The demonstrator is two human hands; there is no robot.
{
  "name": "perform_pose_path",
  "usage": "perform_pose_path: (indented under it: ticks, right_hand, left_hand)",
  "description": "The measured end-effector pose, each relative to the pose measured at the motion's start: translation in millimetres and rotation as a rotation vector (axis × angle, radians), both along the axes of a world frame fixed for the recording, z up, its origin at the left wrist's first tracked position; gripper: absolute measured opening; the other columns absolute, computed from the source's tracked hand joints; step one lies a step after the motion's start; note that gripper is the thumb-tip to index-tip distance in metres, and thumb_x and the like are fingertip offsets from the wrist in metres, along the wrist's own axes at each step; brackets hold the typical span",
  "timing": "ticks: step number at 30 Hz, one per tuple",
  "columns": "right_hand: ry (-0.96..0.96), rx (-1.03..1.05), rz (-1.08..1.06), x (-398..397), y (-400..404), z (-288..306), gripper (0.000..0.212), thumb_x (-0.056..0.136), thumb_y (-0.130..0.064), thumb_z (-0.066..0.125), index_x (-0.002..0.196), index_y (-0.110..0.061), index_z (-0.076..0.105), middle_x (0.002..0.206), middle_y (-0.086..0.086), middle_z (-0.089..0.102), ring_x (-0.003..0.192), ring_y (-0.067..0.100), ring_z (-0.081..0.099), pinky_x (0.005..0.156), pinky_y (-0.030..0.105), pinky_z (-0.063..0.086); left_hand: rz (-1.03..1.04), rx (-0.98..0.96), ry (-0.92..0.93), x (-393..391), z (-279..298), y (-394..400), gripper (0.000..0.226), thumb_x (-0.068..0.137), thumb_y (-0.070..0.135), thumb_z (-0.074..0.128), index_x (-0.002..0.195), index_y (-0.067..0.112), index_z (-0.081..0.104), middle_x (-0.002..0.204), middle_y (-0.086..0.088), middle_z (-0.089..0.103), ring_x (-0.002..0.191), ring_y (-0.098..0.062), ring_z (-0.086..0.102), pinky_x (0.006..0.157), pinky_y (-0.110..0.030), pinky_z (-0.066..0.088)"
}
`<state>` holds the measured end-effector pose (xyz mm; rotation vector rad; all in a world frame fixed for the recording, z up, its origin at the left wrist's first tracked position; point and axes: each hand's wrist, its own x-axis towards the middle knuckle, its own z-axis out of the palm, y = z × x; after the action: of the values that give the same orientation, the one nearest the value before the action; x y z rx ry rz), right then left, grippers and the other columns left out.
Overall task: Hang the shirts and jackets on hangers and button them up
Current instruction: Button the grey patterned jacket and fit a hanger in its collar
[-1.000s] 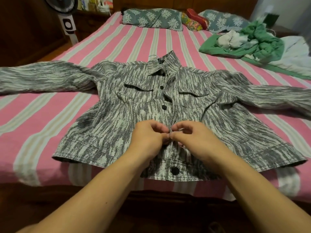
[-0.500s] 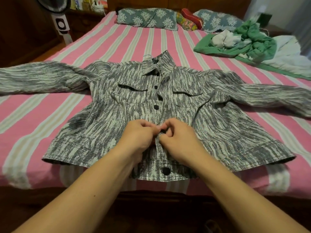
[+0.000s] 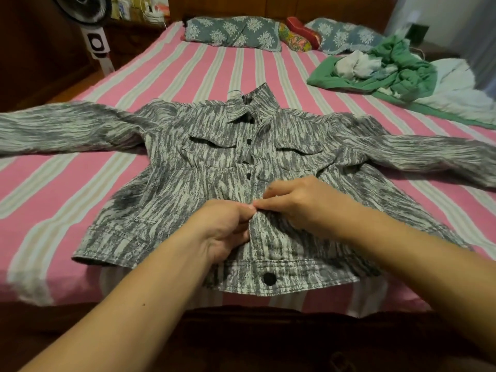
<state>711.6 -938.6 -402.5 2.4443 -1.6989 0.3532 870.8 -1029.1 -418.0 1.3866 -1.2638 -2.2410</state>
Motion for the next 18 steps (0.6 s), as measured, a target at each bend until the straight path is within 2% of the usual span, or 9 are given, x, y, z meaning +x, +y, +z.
perform_pose_path:
  ticks: [4,8,9,12,13,18]
  right_hand:
    - [0.172,0.031,0.161,-14,-6,4,0.042,0.09,0.002,0.055,0.131,-0.005,0.062,0.096,0.009,0.072,0.068,0.024,0.068,0.058,0.031,0.059]
    - [0.273,0.065,0.207,-22,-8,-3,0.045,0.087,0.004,0.067,0.131,0.002,0.058,0.095,0.014,0.071,0.064,0.024,0.066,0.052,0.032,0.058]
    - [0.291,0.07,0.217,-25,-7,-4,0.047,0.085,0.004,0.069,0.13,0.004,0.058,0.094,0.015,0.071,0.062,0.024,0.065,0.051,0.031,0.057]
    - [0.354,0.085,0.229,-29,-6,-5,0.047,0.086,0.002,0.071,0.13,0.007,0.056,0.091,0.014,0.07,0.058,0.023,0.063,0.046,0.029,0.054]
    - [0.367,0.081,0.24,-31,-7,-5,0.046,0.087,0.001,0.07,0.13,0.007,0.056,0.09,0.013,0.07,0.057,0.023,0.062,0.046,0.03,0.054]
    - [0.438,0.034,0.338,-40,-13,-5,0.055,0.09,0.002,0.067,0.138,0.004,0.04,0.087,0.012,0.067,0.059,0.024,0.06,0.047,0.035,0.054]
  left_hand:
    - [-0.012,0.008,0.012,2,1,-1,0.016,0.097,0.001,0.06,0.109,0.001,0.071,0.105,-0.011,0.067,0.094,-0.021,0.052,0.071,-0.029,0.049]
    - [-0.034,-0.023,0.037,5,2,2,0.017,0.092,-0.002,0.065,0.108,0.004,0.069,0.108,-0.008,0.075,0.096,-0.018,0.068,0.068,-0.028,0.053]
    - [-0.023,-0.04,0.042,5,1,3,0.019,0.09,-0.004,0.067,0.106,0.004,0.067,0.106,-0.009,0.075,0.098,-0.02,0.069,0.07,-0.03,0.054]
    - [0.042,-0.095,0.048,2,-1,8,0.025,0.084,-0.012,0.069,0.103,0.005,0.064,0.107,-0.017,0.073,0.103,-0.029,0.07,0.094,-0.043,0.057]
    - [0.052,-0.107,0.047,1,-1,10,0.026,0.084,-0.013,0.069,0.102,0.005,0.064,0.107,-0.018,0.072,0.103,-0.031,0.07,0.097,-0.045,0.056]
    - [0.069,-0.177,0.016,-2,-4,10,0.033,0.08,-0.012,0.072,0.102,0.011,0.063,0.104,-0.018,0.07,0.101,-0.032,0.067,0.095,-0.047,0.056]
